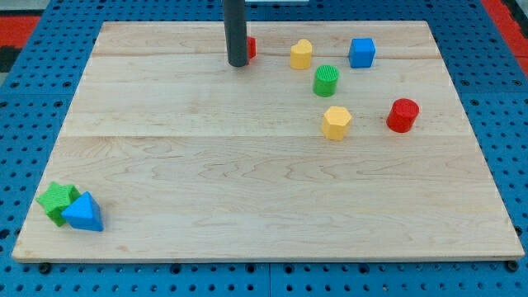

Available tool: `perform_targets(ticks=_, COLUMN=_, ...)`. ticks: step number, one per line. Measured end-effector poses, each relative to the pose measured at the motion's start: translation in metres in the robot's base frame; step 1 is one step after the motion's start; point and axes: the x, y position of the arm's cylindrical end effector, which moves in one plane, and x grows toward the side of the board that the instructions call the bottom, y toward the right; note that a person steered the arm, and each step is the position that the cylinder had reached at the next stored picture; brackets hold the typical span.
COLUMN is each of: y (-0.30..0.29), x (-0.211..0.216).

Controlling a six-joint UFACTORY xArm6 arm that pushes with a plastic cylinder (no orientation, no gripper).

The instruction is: Place the yellow heart right to the red star

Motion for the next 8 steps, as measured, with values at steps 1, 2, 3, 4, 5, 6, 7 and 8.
perform_targets(ticks=1, y=0.001, x=-0.016)
perform_targets(ticks=2, y=0.001, x=-0.018)
perform_targets(ticks=3, y=0.001, x=-0.012)
perform_targets(ticks=4, y=-0.005, x=-0.002)
perform_targets(ticks=5, y=-0.021, x=0.018)
perform_targets(ticks=6, y=-0.027, x=0.047)
perform_targets(ticks=7, y=-0.014, x=0.073)
perform_targets(ticks=8, y=0.03, x=0.083)
